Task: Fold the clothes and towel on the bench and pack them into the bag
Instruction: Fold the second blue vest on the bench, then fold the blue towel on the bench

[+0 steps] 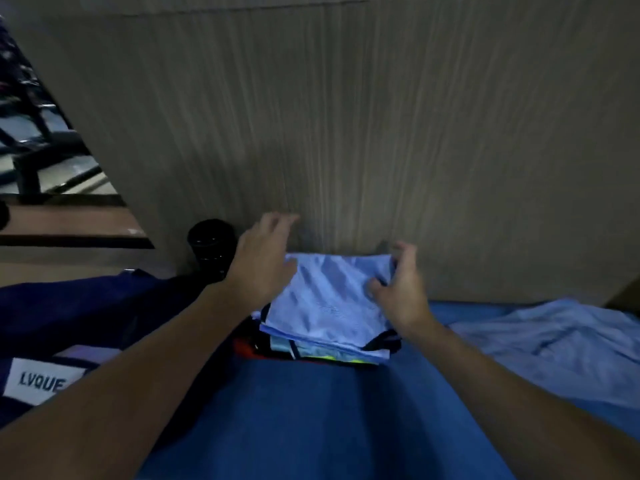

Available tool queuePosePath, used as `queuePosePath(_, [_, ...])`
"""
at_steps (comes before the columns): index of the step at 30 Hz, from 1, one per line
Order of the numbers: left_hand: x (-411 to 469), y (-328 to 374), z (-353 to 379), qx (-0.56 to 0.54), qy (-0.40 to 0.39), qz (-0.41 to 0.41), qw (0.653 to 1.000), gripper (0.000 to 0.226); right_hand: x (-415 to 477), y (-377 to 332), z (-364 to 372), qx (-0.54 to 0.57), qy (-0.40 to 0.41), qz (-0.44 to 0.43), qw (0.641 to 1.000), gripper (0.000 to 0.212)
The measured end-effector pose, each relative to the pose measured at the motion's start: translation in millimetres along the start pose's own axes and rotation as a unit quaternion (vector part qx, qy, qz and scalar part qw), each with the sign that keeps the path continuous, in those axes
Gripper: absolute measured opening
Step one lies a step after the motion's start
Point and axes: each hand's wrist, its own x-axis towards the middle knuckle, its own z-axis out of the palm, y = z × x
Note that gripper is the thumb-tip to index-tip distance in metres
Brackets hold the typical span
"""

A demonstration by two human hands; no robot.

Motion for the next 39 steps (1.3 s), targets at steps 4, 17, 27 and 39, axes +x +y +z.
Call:
queuePosePath(4, [-16,-8,47,0.088,-0.095,0.053,0.99,0.043,11,26,11,-0.208,-0.057,0.028,0.976,0.066])
queuePosePath(17, [-42,-40,74,0.157,-0.152,0.038,0.975,0.087,-10,63,41,-0.394,-0.262,-0.106,0.874,0.08])
queuePosePath(27, [-32,-11,52,0.258,-0.163,0.027,0.952,0.093,-24,49,4,-0.399,-0.221,-0.098,0.884,0.061])
queuePosePath(39, [-47,181,131,0.021,-0.276,0.165,0.947,0.057,-97,124,-182,-0.525,-0.157,0.068,0.834,0.054])
